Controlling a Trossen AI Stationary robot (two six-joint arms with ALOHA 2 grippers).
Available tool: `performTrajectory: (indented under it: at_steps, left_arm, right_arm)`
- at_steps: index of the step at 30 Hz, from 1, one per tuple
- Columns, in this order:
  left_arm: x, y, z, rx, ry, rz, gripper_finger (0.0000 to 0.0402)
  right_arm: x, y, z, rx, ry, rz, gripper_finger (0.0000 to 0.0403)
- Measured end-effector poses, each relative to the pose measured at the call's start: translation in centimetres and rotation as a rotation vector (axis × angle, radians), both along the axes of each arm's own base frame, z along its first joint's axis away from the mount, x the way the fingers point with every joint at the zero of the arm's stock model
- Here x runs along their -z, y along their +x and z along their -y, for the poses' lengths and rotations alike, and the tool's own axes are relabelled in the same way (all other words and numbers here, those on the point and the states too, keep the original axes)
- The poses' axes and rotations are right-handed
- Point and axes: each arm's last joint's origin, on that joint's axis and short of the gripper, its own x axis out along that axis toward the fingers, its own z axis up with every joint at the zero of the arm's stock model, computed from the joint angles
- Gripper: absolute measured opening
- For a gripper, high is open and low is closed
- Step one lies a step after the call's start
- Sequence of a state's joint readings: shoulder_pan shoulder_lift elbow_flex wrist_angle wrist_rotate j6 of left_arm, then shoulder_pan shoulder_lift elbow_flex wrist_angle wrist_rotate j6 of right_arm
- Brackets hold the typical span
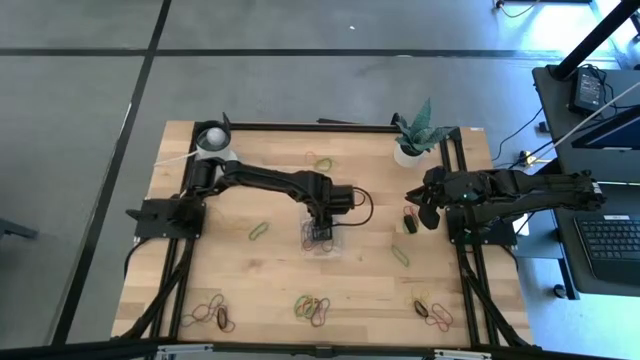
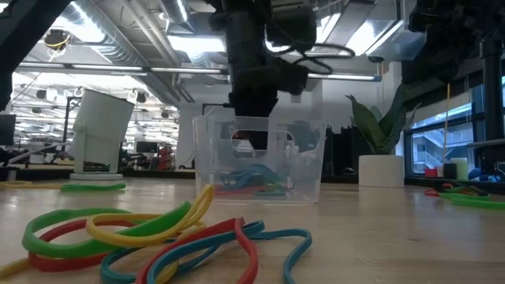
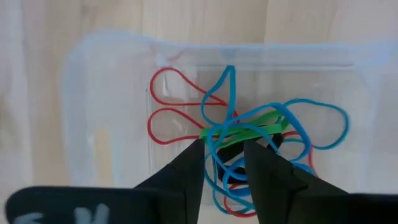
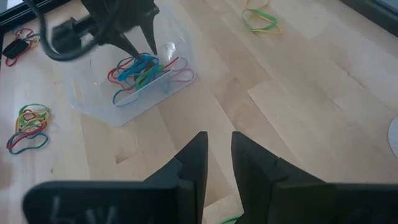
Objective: Pick and place rubber bands into bin
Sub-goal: Put the blue rubber band into the transparent bin, then put the green rubber band into the transparent bin
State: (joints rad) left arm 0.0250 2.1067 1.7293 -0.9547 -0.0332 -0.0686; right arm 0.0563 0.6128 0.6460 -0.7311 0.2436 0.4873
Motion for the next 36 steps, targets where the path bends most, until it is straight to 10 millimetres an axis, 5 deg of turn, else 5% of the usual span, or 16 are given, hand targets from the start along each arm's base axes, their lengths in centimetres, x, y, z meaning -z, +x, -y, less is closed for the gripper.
performTrajectory:
  at_steps: [8, 22, 32, 36]
  left_arm:
    - [-3.5, 0.0, 0.0, -0.009, 0.013, -0.021, 0.0118]
    - [-5.0, -0.8, 0.8, -0.014, 0.008, -0.048, 0.0096]
    - [-11.6, -4.5, 1.9, 0.040, 0.085, 0.076, 0.0008]
    - [-13.2, -6.8, 1.9, 0.045, 0.115, 0.086, 0.0003]
  right_arm:
    - [0.0, 0.0, 0.0, 0.000, 0.000, 0.000, 0.0075]
    - [0.0, 0.0, 0.0, 0.000, 0.000, 0.000, 0.0075]
    - [0.0, 0.0, 0.0, 0.005, 0.007, 0.004, 0.0075]
    - [0.0, 0.0, 0.0, 0.035, 0.043, 0.016, 0.0075]
